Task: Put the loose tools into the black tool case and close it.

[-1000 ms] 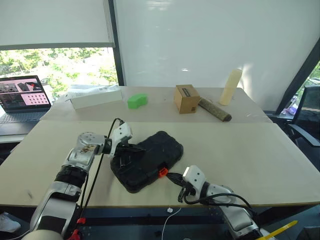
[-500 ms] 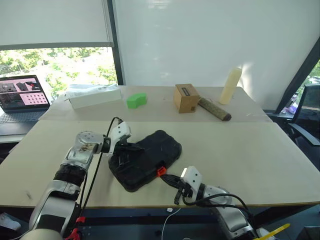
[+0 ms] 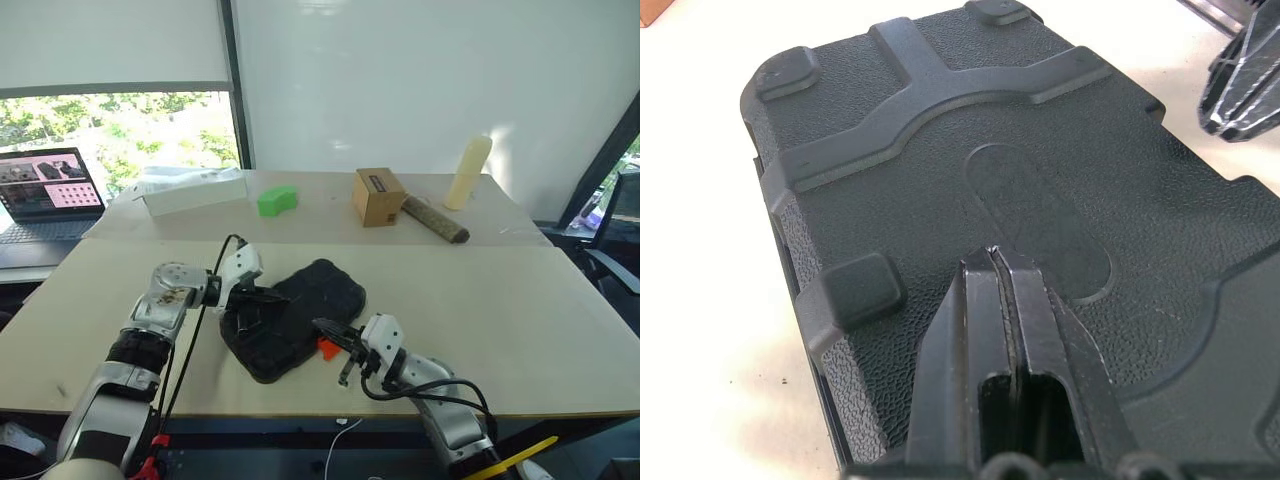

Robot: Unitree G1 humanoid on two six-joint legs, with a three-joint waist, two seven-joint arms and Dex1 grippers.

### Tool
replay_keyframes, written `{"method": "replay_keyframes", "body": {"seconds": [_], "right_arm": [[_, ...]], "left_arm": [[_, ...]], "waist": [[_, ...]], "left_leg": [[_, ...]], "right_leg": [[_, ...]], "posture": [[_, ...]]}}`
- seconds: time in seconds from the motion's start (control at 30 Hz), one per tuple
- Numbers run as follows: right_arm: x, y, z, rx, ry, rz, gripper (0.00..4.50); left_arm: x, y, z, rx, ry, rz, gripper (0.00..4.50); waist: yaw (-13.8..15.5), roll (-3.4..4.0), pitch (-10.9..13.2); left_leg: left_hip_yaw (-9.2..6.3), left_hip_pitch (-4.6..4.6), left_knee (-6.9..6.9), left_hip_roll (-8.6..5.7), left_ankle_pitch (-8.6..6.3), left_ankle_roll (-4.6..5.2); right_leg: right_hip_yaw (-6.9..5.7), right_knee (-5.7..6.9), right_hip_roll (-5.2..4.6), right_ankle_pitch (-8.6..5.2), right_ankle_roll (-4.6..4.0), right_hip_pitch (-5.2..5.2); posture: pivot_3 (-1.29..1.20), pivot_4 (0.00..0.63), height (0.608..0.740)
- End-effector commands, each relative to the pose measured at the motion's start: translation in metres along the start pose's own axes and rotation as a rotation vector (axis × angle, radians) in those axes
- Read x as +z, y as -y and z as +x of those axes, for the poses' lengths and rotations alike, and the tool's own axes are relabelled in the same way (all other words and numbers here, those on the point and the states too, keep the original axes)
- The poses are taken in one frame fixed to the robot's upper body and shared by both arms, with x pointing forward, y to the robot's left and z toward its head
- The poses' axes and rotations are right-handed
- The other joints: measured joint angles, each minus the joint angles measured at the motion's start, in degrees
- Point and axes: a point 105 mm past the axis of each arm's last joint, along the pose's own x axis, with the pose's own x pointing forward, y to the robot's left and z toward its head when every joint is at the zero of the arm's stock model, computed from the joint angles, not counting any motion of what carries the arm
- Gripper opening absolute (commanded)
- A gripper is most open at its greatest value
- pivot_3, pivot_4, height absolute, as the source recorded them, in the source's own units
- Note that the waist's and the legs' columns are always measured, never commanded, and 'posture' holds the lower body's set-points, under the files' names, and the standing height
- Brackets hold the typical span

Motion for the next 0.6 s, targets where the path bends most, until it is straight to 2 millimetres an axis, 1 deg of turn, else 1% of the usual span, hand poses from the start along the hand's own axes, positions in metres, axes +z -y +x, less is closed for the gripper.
{"method": "replay_keyframes", "body": {"seconds": [0.03,0.13,0.17,0.2,0.23,0.3,0.47,0.6], "right_arm": [[0.010,0.003,-0.010,0.000,-0.019,0.029,0.03],[0.011,0.005,-0.024,-0.027,-0.087,0.097,0.81],[0.012,0.001,-0.028,-0.022,-0.111,0.120,1.12],[0.013,-0.003,-0.030,-0.016,-0.134,0.150,1.33],[0.011,-0.006,-0.032,-0.016,-0.171,0.185,1.76],[0.009,-0.010,-0.034,-0.046,-0.223,0.232,2.37],[0.005,-0.007,-0.032,-0.163,-0.274,0.325,2.37],[-0.001,-0.012,-0.026,-0.168,-0.304,0.362,2.37]], "left_arm": [[-0.045,0.014,0.005,-0.040,-0.143,-0.106,0.00],[-0.045,0.013,0.004,-0.036,-0.144,-0.103,0.00],[-0.045,0.013,0.003,-0.036,-0.146,-0.102,0.00],[-0.046,0.013,0.003,-0.036,-0.148,-0.101,0.00],[-0.046,0.014,0.002,-0.037,-0.149,-0.101,0.00],[-0.047,0.014,0.001,-0.037,-0.151,-0.102,0.00],[-0.050,0.017,-0.002,-0.045,-0.162,-0.108,0.00],[-0.051,0.020,-0.003,-0.056,-0.171,-0.111,0.00]], "waist": [[0.06,0.00,0.00],[0.15,0.01,-0.01],[0.09,0.02,-0.02],[0.10,0.02,-0.02],[0.10,0.02,-0.02],[0.08,0.02,-0.03],[0.04,0.04,-0.05],[-0.11,0.04,-0.05]], "left_leg": [[0.00,0.00,-0.02,0.00,0.00,0.00],[-0.02,0.01,-0.10,0.00,0.00,0.00],[-0.02,0.01,-0.12,0.00,0.00,0.00],[-0.03,0.03,-0.13,0.01,0.00,0.00],[-0.04,0.02,-0.14,0.01,0.00,0.00],[-0.04,0.03,-0.15,0.04,0.00,0.00],[-0.06,0.03,-0.21,0.07,0.00,-0.01],[-0.05,0.02,-0.27,0.06,0.00,-0.01]], "right_leg": [[0.00,0.00,-0.01,0.00,0.00,0.00],[-0.01,-0.03,0.00,-0.01,0.00,0.01],[-0.01,-0.03,0.00,-0.02,0.00,0.00],[0.00,-0.04,0.00,-0.02,-0.01,0.01],[-0.01,-0.04,0.00,-0.03,-0.01,0.00],[-0.01,-0.05,0.01,-0.06,-0.04,-0.01],[-0.03,-0.04,0.03,-0.27,0.18,-0.04],[-0.03,-0.05,0.03,-0.27,0.12,-0.07]], "posture": [[0.00,0.150,0.740],[0.00,0.150,0.740],[0.00,0.150,0.740],[0.00,0.150,0.740],[0.00,0.150,0.740],[0.00,0.150,0.740],[0.00,0.150,0.740],[0.00,0.150,0.740]]}}
